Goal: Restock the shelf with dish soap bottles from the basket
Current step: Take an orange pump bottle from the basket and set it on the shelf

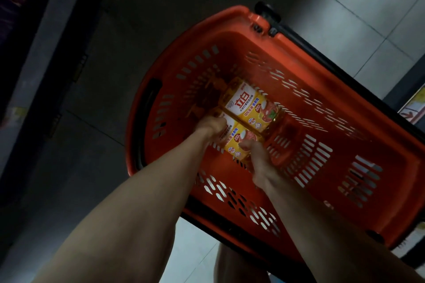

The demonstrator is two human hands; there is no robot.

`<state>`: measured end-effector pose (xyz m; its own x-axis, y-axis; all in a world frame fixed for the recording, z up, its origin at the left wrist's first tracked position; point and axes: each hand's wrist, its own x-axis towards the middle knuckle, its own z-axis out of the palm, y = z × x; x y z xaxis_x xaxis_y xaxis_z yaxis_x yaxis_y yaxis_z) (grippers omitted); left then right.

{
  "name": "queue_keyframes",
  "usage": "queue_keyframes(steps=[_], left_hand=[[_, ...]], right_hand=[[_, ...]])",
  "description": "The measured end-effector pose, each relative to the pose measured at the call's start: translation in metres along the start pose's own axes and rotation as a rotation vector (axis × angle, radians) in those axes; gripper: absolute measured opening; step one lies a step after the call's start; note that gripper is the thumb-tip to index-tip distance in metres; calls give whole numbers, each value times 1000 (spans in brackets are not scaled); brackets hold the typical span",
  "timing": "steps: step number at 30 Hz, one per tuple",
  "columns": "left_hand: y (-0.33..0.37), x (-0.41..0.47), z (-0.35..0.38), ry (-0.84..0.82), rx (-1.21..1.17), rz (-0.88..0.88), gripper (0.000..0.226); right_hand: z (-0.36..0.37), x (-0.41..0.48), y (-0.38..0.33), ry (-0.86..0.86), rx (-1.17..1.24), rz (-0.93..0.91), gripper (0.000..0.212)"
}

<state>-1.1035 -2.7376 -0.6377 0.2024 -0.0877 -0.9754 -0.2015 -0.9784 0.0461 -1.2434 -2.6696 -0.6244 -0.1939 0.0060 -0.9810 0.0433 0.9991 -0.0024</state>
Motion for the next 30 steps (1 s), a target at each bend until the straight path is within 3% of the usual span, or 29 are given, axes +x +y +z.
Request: queue_keyframes(steps=[5,8,12,14,18,30], left_hand=[[3,-26,-8,64,176,102,11],[4,-56,-12,70,306,151,43],[5,-108,-17,53,328,156,47],[5,-141,-19,55,337,173,64],[8,-210,-26,89,410,240,82],[11,-432,-80,173,366,490,82]], right_hand=[[-6,-24,1,14,11,-42,34],[-15,-48,4,13,27,-94,31],[-33,-92,5,22,26,-110,21],[-44,-119,7,56,20,-133,20],[-65,-185,10,143,-24,-231,41],[-139,-388,1,142,-189,-574,89]])
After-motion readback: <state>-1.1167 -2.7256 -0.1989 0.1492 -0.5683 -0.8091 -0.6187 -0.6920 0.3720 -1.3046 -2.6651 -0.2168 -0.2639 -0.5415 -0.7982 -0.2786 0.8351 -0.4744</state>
